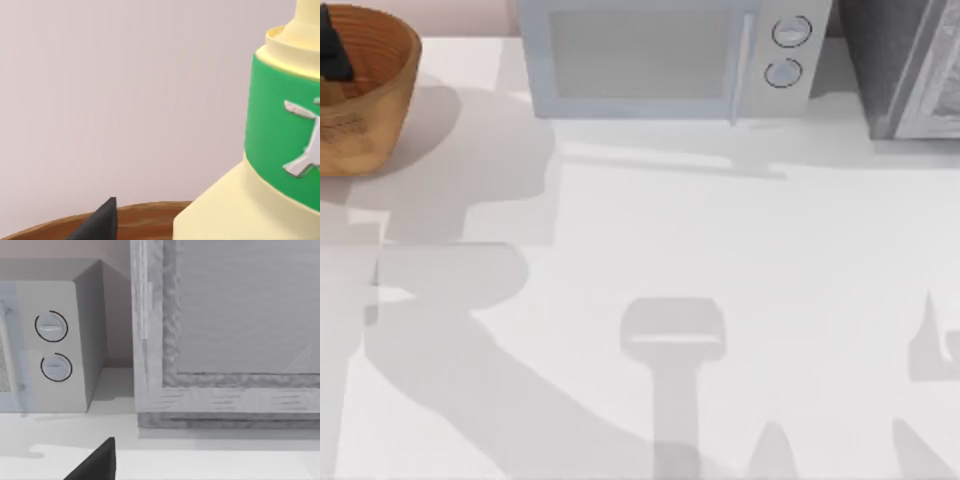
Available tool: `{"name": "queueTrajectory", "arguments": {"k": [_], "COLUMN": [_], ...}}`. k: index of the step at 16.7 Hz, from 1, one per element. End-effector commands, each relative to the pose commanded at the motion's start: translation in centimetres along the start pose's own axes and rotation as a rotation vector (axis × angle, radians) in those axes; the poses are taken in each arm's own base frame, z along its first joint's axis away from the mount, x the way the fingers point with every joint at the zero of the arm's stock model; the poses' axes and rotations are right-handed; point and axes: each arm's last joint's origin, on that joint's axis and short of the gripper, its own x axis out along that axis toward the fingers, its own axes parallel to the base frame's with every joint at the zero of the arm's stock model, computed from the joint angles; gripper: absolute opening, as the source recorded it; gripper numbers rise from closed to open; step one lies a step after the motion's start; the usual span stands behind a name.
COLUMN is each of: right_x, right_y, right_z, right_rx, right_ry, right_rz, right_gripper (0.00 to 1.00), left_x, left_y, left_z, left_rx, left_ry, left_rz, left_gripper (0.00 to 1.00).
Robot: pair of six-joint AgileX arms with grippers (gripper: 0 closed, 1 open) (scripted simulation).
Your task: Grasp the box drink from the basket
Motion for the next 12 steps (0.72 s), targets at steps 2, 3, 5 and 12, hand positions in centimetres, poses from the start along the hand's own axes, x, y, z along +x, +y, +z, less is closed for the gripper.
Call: {"name": "queueTrajectory", "arguments": {"k": [2, 3, 5, 12], "right_x": [0.00, 0.00, 0.00, 0.00], "right_y": [0.00, 0.00, 0.00, 0.00], "right_z": [0.00, 0.00, 0.00, 0.00], "right_rx": [0.000, 0.000, 0.000, 0.000], "right_ry": [0.000, 0.000, 0.000, 0.000], "right_rz": [0.000, 0.000, 0.000, 0.000], "right_gripper": [1.00, 1.00, 1.00, 1.00], "left_x": [0.00, 0.00, 0.00, 0.00], "left_y": [0.00, 0.00, 0.00, 0.00], "left_z": [0.00, 0.00, 0.00, 0.00], "left_rx": [0.000, 0.000, 0.000, 0.000], "left_ry": [0.000, 0.000, 0.000, 0.000], "left_rz": [0.000, 0.000, 0.000, 0.000], "left_gripper": [1.00, 0.92, 0.77, 0.25]}}
